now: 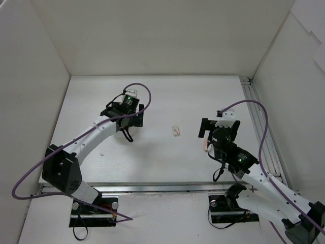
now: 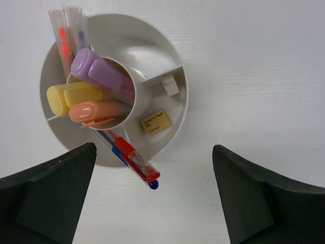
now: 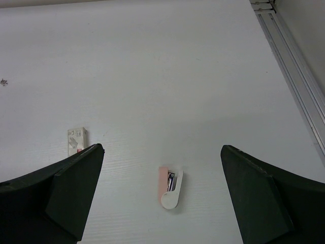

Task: Sort the stationery into containers
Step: Place the stationery in the storage box, then pick up the stationery from the center of the board.

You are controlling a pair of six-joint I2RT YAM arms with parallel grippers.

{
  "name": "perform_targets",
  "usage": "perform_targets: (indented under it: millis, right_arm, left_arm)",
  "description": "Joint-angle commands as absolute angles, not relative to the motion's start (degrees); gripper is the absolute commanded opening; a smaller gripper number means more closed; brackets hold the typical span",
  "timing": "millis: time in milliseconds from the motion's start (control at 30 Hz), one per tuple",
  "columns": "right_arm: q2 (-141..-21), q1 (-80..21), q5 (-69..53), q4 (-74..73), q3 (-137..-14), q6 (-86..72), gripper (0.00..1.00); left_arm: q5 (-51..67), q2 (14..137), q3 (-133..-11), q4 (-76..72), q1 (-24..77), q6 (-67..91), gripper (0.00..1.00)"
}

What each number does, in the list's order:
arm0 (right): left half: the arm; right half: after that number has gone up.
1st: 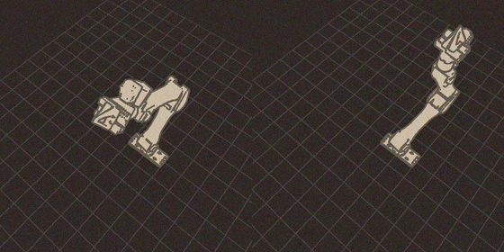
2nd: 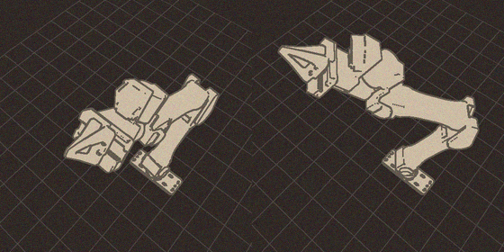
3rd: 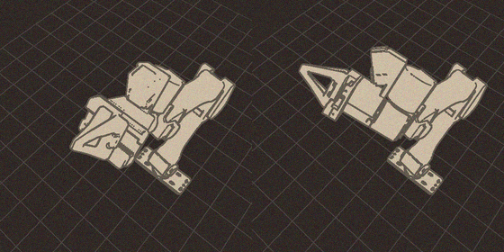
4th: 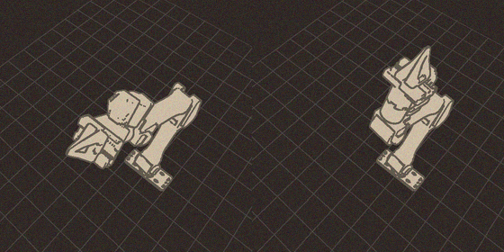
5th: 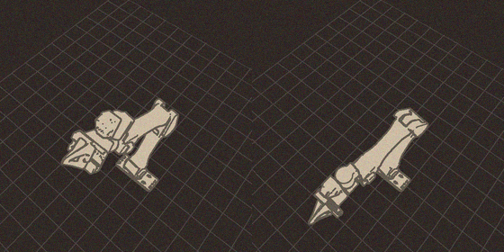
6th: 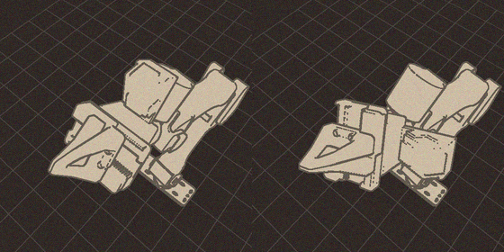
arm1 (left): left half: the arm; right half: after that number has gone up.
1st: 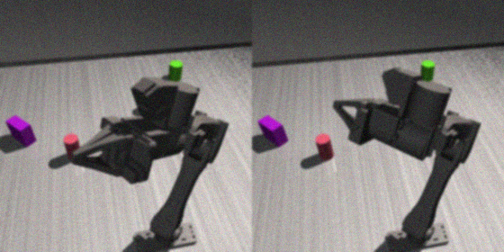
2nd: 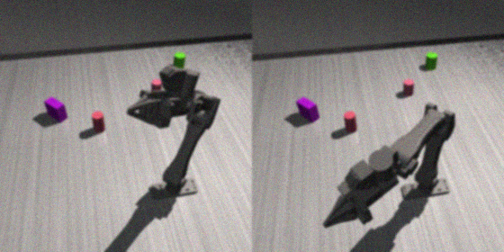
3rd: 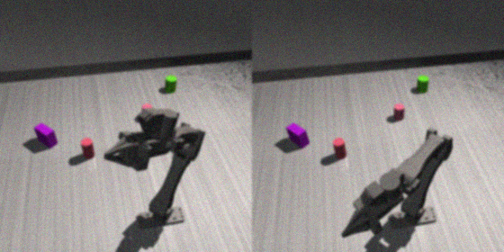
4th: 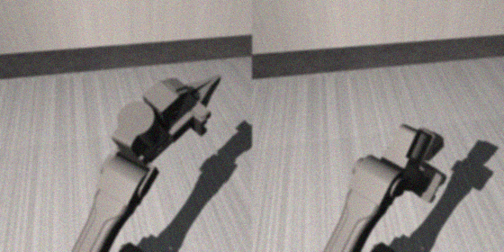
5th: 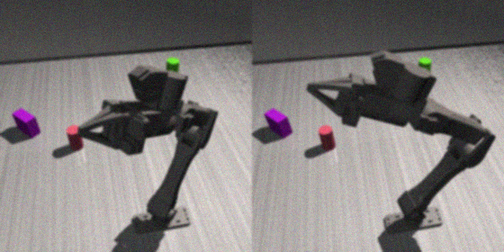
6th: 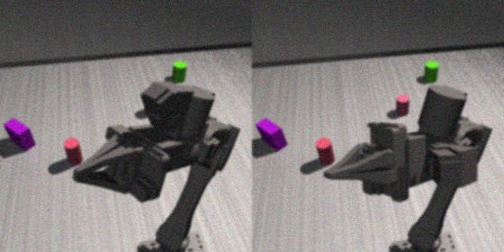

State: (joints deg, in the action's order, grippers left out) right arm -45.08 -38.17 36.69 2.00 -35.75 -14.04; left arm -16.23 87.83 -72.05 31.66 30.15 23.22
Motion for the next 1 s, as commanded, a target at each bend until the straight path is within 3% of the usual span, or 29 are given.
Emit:
perform_targets:
  millis: [0, 33, 200, 367, 633, 967]
  right_arm:
    - [-45.8, -37.7, 39.6, 2.8, -35.7, -16.8, 0.98]
    - [-45.7, -37.6, 39.7, 2.4, -35.3, -17.8, 0.98]
    - [-44.1, -36.8, 43.1, -1.4, -33.7, -23.5, 0.98]
    - [-43.1, -34.6, 42.8, -2.8, -31.7, -28.4, 0.98]
    - [-43.9, -32.2, 39.3, -6.9, -32.8, -32.5, 0.98]
    - [-47.5, -30.5, 37.4, -8.4, -33.6, -32.1, 0.98]
  left_arm:
    - [-14.4, 83.0, -73.6, 27.3, 31.4, 21.7, 0.95]
    - [-14.2, 82.7, -73.9, 27.2, 32.4, 21.4, 1.00]
    - [-12.8, 86.2, -79.3, 26.3, 36.6, 20.5, 1.00]
    - [-4.2, 95.6, -85.6, 24.3, 39.0, 21.7, 1.00]
    - [-3.3, 112.3, -99.0, 27.4, 42.8, 24.8, 1.00]
    - [-1.9, 120.5, -102.1, 25.9, 44.6, 30.7, 1.00]
